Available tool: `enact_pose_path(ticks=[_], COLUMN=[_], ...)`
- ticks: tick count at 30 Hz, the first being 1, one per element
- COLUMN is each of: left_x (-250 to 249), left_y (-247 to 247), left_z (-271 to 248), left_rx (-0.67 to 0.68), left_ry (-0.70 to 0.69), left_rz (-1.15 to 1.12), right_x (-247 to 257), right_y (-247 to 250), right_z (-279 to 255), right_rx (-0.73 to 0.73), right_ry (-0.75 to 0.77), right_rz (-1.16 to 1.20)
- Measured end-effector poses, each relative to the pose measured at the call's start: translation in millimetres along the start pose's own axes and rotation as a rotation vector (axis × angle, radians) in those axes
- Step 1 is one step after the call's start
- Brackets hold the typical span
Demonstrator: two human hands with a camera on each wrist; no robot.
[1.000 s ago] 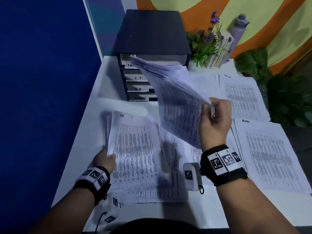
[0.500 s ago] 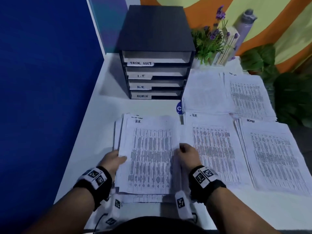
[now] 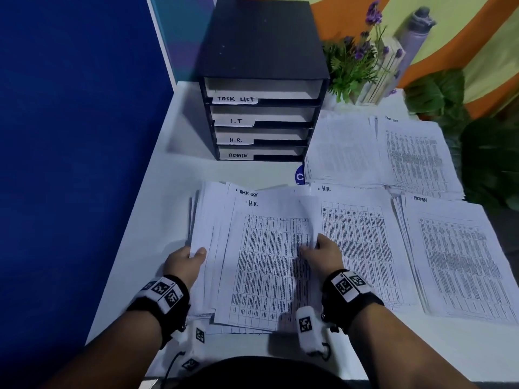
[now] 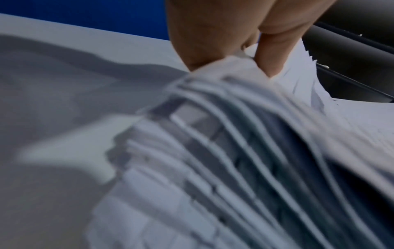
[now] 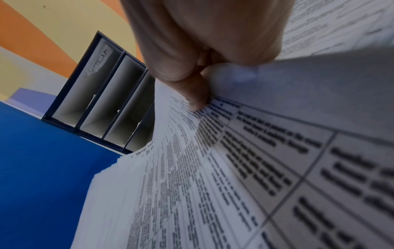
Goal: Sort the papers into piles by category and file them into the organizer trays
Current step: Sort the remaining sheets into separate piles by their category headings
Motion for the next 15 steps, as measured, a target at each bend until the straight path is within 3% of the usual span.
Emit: enact_pose_path(ticks=[5,10,15], left_x=[1.5,-30.5,-44.2], left_y=[11.8,17.4,-9.4], left_z=[-5.8,-27.5,-28.4], left_rx=[-0.098,-0.292,0.104], left_ry=[-0.053,-0.255,-0.217], left_rz=[0.114,0.127,-0.021], right_x=[-2.9,-2.4,4.6], right_y=[8.5,15.8,17.2], right_z=[-2.6,-2.2,-1.3], right_rx=[0.009,0.004,0.016], right_ry=[-0.058,-0.061,-0.024], right_rz=[0.212,0.304,0.212])
Point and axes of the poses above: each hand's wrist, its own z-axis towards the middle knuckle, its own y-axis out of the back of the hand, x = y × z, the point moved 5 cm from there along z, towards the middle knuckle, and after that the axes turned 10 degrees about z, right-handed, at the moved point
